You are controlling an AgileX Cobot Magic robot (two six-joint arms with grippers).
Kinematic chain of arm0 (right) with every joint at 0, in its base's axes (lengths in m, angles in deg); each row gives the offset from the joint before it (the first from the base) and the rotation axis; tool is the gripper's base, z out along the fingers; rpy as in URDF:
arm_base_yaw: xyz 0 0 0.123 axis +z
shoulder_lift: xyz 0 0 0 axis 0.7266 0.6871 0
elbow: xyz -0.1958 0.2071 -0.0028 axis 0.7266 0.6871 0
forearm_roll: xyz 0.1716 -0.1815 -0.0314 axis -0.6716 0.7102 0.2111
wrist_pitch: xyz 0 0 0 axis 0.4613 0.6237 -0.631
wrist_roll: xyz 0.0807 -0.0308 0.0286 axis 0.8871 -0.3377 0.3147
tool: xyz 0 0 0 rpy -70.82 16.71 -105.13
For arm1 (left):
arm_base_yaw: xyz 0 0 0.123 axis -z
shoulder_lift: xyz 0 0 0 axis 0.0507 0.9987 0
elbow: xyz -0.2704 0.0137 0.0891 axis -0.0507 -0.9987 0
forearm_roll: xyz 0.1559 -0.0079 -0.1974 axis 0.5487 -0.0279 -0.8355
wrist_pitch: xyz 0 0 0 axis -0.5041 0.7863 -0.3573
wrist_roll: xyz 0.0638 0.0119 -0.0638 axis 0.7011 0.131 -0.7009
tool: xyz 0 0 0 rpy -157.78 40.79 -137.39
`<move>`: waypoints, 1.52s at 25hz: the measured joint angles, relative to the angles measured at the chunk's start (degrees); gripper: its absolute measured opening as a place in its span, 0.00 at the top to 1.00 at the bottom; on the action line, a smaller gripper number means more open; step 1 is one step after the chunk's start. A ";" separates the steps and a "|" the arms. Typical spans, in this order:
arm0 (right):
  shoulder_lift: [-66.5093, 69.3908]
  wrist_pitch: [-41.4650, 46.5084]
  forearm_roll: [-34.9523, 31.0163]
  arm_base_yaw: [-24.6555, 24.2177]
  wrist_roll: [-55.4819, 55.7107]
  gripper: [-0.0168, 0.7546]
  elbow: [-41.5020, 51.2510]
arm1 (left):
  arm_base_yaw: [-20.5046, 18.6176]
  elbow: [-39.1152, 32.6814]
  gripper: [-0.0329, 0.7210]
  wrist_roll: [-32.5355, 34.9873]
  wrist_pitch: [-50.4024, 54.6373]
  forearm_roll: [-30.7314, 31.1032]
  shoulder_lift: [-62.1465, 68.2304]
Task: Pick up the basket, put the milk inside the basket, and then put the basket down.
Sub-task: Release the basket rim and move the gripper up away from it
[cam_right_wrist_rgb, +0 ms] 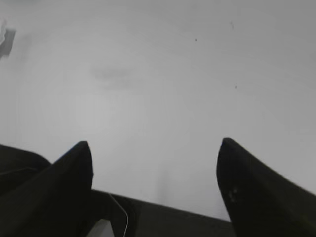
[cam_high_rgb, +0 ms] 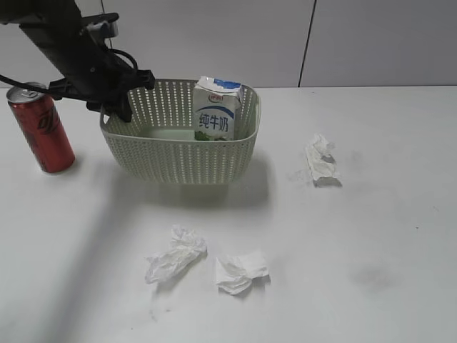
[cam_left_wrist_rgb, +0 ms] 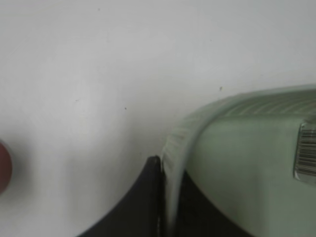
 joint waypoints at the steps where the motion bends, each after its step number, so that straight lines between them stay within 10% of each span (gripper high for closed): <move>1: -0.06 0.83 -0.06 0.00 0.00 0.21 0.48 | 0.00 0.00 0.96 0.00 0.00 0.00 0.00; 38: -28.90 1.77 -6.82 -13.41 0.06 0.28 0.72 | 0.00 0.00 0.96 -0.01 -1.63 -1.57 1.93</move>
